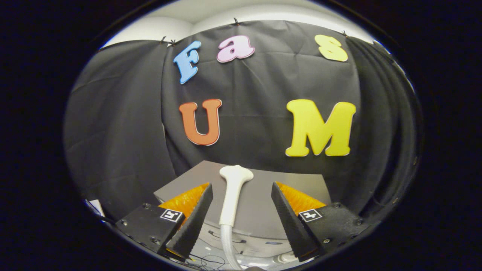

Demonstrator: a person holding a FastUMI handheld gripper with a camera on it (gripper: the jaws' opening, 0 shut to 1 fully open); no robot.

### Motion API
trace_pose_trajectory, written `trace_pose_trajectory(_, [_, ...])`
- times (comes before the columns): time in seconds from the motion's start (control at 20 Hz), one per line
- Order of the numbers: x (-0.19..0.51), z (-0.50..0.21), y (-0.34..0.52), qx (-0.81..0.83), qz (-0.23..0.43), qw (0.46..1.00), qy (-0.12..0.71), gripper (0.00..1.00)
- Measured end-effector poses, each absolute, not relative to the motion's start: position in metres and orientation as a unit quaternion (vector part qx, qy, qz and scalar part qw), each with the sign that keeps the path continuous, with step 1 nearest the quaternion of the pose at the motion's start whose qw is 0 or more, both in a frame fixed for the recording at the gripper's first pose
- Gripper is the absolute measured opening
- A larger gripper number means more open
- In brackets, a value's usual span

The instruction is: Iron the clothes twice with a garment steamer, once on the left side and once on the right side.

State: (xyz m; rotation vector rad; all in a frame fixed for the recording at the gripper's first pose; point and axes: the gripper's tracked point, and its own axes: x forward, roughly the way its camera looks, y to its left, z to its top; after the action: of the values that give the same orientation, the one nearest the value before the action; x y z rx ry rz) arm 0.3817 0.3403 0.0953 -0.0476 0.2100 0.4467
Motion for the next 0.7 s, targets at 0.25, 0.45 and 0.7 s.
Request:
trace_pose_trajectory(0.25, [0.450, 0.056, 0.390, -0.033, 0.221, 0.956, 0.190, 0.97])
trace_pose_trajectory(0.45, [0.496, 0.031, 0.407, -0.046, 0.202, 0.947, 0.245, 0.96])
trace_pose_trajectory(0.7, [0.517, 0.008, 0.420, -0.039, 0.193, 0.928, 0.317, 0.94])
